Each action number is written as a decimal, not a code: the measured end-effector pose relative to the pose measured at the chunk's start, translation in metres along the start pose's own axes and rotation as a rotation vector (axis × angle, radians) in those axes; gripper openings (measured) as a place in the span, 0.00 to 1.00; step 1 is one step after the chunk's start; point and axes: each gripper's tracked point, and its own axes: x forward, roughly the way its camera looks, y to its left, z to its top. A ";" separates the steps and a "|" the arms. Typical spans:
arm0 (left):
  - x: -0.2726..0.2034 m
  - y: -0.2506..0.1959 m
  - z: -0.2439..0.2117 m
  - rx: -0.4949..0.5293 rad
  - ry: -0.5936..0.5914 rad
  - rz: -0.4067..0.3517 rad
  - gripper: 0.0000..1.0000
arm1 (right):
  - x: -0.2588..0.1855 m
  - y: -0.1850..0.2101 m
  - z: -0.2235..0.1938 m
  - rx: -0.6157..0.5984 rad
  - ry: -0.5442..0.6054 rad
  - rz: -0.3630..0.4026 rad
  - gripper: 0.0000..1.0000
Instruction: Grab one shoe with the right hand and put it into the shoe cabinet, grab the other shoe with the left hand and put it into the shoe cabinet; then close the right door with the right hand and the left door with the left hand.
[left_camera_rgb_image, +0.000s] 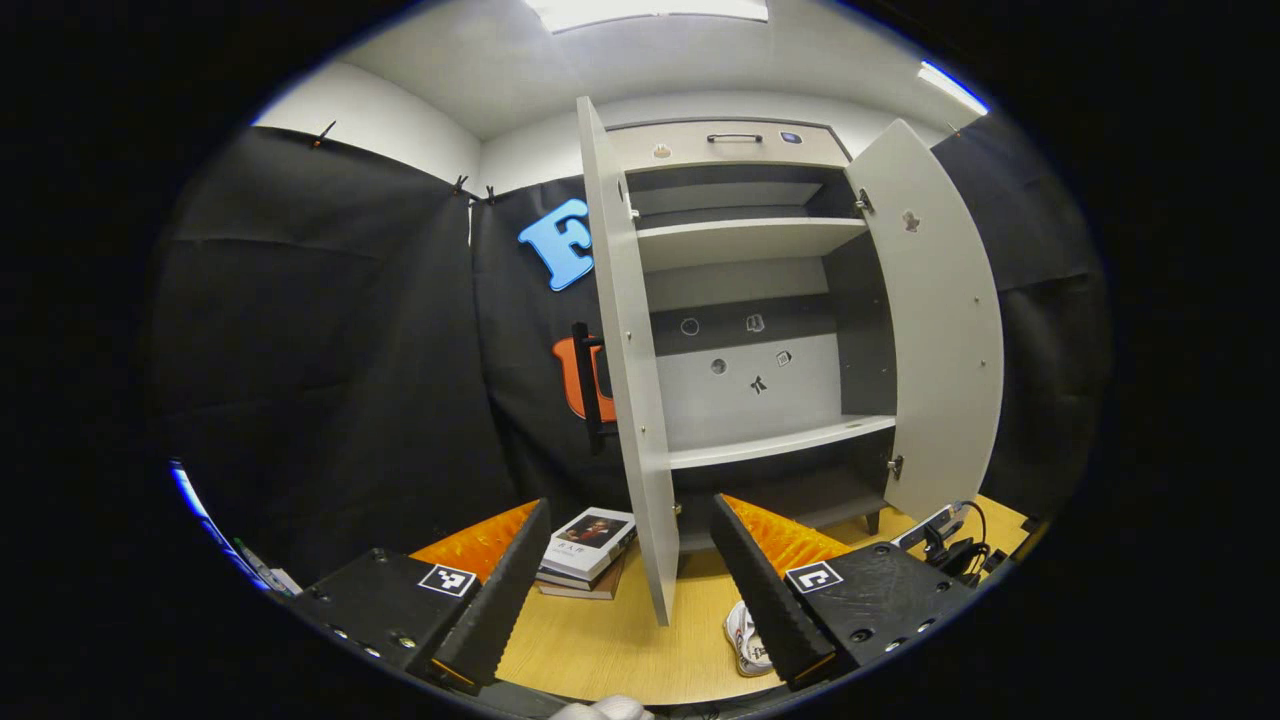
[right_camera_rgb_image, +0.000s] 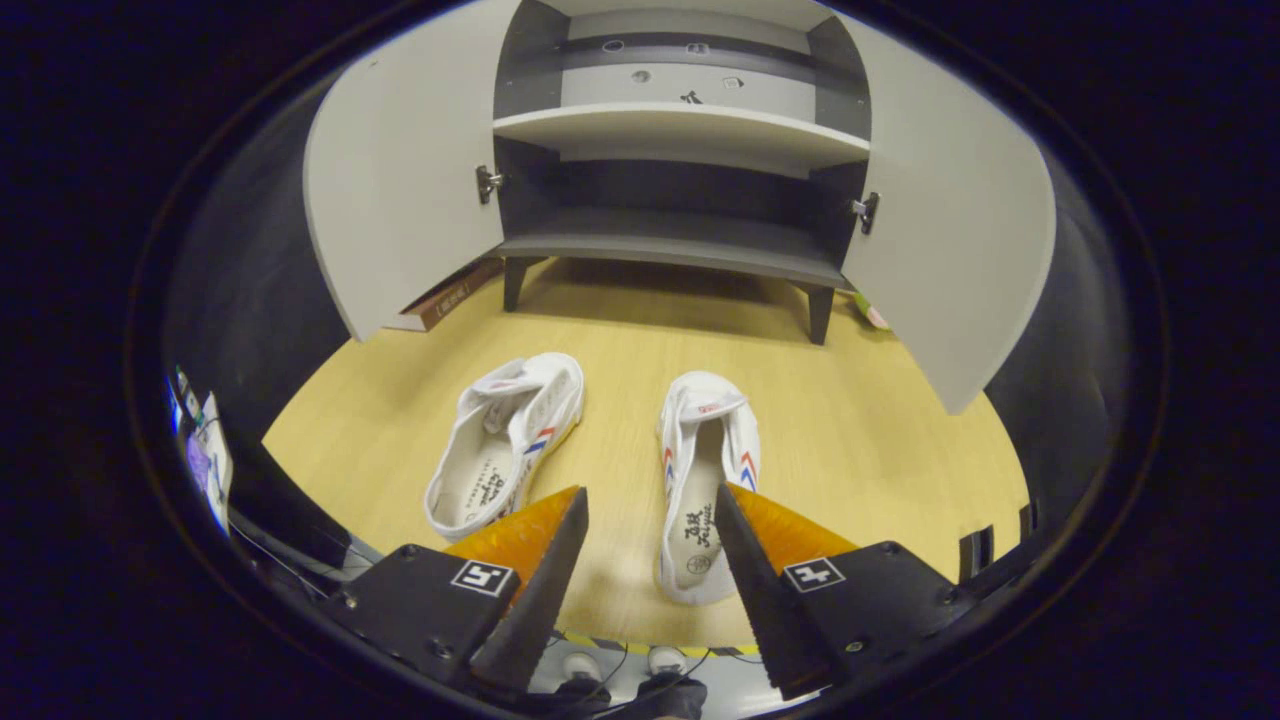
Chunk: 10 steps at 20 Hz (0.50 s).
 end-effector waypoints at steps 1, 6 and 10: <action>0.003 -0.001 -0.003 0.004 0.012 0.000 0.96 | 0.014 0.001 0.002 0.005 0.002 -0.002 0.82; 0.017 0.005 -0.003 0.009 0.030 0.027 0.96 | 0.069 -0.004 0.009 0.044 0.042 -0.019 0.80; 0.029 0.004 -0.007 0.015 0.056 0.043 0.96 | 0.091 -0.011 0.021 0.094 0.012 -0.023 0.56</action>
